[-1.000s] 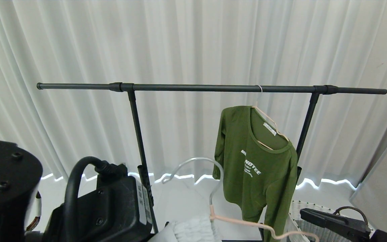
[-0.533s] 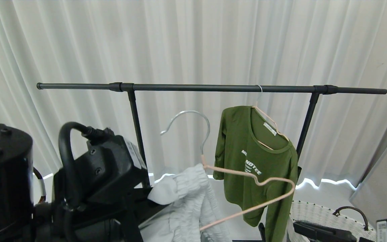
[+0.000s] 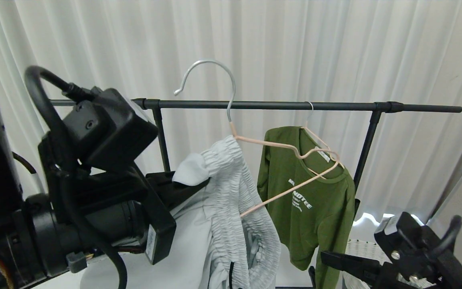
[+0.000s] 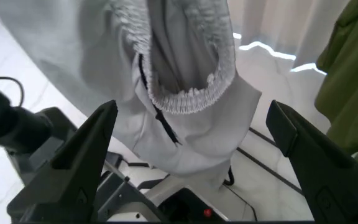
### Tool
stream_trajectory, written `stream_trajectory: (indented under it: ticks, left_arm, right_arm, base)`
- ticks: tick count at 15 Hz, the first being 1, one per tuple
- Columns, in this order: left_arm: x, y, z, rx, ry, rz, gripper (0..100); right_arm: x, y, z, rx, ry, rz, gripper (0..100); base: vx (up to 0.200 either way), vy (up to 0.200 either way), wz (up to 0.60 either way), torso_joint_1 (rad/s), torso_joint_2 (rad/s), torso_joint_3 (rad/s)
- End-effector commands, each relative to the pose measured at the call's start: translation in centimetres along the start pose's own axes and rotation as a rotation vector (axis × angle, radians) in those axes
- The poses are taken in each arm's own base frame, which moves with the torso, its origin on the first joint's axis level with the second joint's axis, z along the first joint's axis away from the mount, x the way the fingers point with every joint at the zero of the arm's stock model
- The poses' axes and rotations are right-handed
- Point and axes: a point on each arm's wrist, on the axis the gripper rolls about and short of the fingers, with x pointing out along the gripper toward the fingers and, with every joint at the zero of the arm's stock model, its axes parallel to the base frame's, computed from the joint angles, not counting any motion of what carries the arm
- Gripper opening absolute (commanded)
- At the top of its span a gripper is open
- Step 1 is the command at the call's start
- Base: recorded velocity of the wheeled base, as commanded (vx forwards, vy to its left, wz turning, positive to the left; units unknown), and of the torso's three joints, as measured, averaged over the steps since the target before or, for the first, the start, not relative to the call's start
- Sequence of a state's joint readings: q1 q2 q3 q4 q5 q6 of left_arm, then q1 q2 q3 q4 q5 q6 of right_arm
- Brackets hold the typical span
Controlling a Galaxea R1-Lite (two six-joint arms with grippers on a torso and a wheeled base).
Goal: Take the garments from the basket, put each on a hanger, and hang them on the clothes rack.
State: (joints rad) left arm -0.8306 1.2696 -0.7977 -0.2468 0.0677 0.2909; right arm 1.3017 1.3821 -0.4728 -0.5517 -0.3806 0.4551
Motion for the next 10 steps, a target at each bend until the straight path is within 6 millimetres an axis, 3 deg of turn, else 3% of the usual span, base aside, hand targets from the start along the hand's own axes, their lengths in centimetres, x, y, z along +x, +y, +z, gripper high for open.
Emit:
stream_trajectory:
  ticks: [1, 5, 8, 9, 10]
  left_arm:
    - [0.0, 0.3, 1.0, -0.001, -0.032, 0.009, 0]
    - [-0.2, 0.6, 2.0, -0.001, -0.067, 0.019, 0]
    - [-0.4, 0.7, 2.5, -0.001, -0.086, 0.025, 0]
    - [-0.4, 0.8, 2.6, -0.001, -0.092, 0.027, 0]
    - [-0.5, 0.8, 2.7, -0.001, -0.094, 0.027, 0]
  right_arm:
    - [1.8, -0.1, 0.0, 0.000, 0.020, -0.045, 100]
    - [4.6, -1.7, 0.8, 0.026, 0.010, -0.151, 100]
    - [5.0, -2.6, 0.5, 0.030, 0.018, -0.196, 100]
    - [5.0, -2.6, 0.5, 0.029, 0.019, -0.196, 0]
    - [5.0, -2.6, 0.5, 0.026, 0.019, -0.198, 0]
  base:
    - [0.000, 0.000, 0.00, 0.000, 0.00, 0.000]
    - [0.000, 0.000, 0.00, 0.000, 0.00, 0.000]
    - [0.000, 0.000, 0.00, 0.000, 0.00, 0.000]
    - [0.000, 0.000, 0.00, 0.000, 0.00, 0.000]
    - [0.000, 0.000, 0.00, 0.000, 0.00, 0.000]
